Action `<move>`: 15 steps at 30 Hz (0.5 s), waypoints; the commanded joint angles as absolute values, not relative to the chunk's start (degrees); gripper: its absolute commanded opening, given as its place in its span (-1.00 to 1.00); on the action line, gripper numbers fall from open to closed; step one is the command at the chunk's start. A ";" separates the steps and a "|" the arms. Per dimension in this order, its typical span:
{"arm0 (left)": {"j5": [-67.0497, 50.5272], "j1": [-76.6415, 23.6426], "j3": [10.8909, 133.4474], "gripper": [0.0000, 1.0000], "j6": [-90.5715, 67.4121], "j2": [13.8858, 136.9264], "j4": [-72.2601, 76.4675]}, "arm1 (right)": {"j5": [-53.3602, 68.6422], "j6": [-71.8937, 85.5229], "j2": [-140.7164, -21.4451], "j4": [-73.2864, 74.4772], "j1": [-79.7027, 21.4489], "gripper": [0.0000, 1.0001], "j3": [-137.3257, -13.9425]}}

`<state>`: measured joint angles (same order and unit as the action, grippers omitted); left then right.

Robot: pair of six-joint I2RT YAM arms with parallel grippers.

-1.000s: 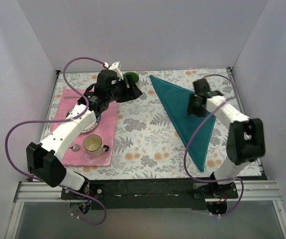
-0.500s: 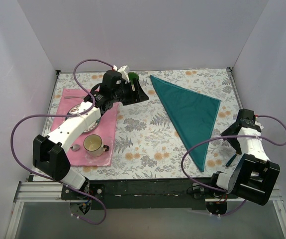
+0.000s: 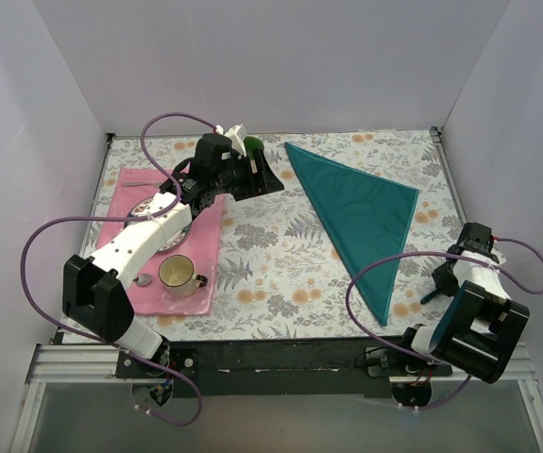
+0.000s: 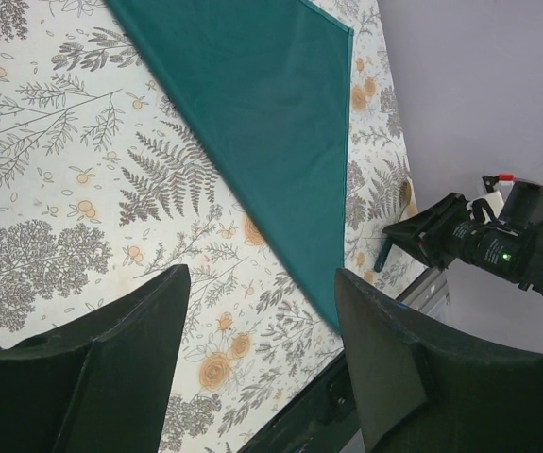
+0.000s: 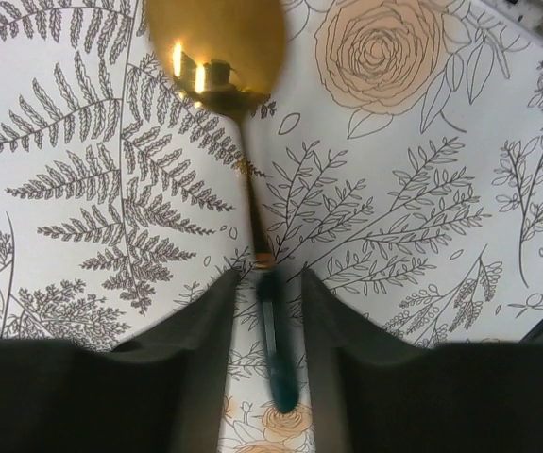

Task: Fold the napkin, place the utensils inside, and roll it up
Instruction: Grab a utensil with the right arm

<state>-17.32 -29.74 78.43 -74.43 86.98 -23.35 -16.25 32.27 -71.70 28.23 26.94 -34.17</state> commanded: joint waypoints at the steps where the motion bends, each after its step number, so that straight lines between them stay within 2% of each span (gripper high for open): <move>1: -18.54 -29.71 79.89 0.25 -75.06 87.10 -22.94 | -14.59 31.90 -73.56 26.02 27.25 -0.48 -32.08; 2: -18.54 -29.79 79.98 0.25 -74.97 87.10 -22.85 | -14.76 31.82 -73.48 25.58 27.25 -0.64 -32.52; 3: -18.54 -29.79 79.98 0.25 -74.97 87.19 -22.94 | -14.94 31.90 -73.04 25.49 27.25 -0.94 -32.95; 8: -21.70 -29.88 80.51 0.27 -75.41 88.67 -22.41 | -13.53 31.11 -69.53 24.17 24.97 -0.97 -38.92; 11: -23.03 -29.71 81.12 0.37 -75.50 88.95 -21.71 | -14.32 30.50 -69.26 24.87 16.90 -0.97 -48.22; 12: -22.51 -29.62 81.38 0.40 -75.41 89.03 -21.80 | -14.41 29.89 -69.95 24.35 10.61 -0.97 -52.69; 14: -21.97 -29.09 81.74 0.46 -75.41 88.95 -21.62 | -13.62 28.31 -71.01 24.34 4.16 -0.97 -57.46; 15: -21.97 -28.83 81.74 0.47 -75.50 88.60 -21.36 | -10.06 27.43 -71.97 23.82 -2.05 -0.97 -59.22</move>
<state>-20.73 -29.67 78.81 -75.50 89.91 -22.46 -15.05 30.50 -71.68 28.14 12.45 -48.45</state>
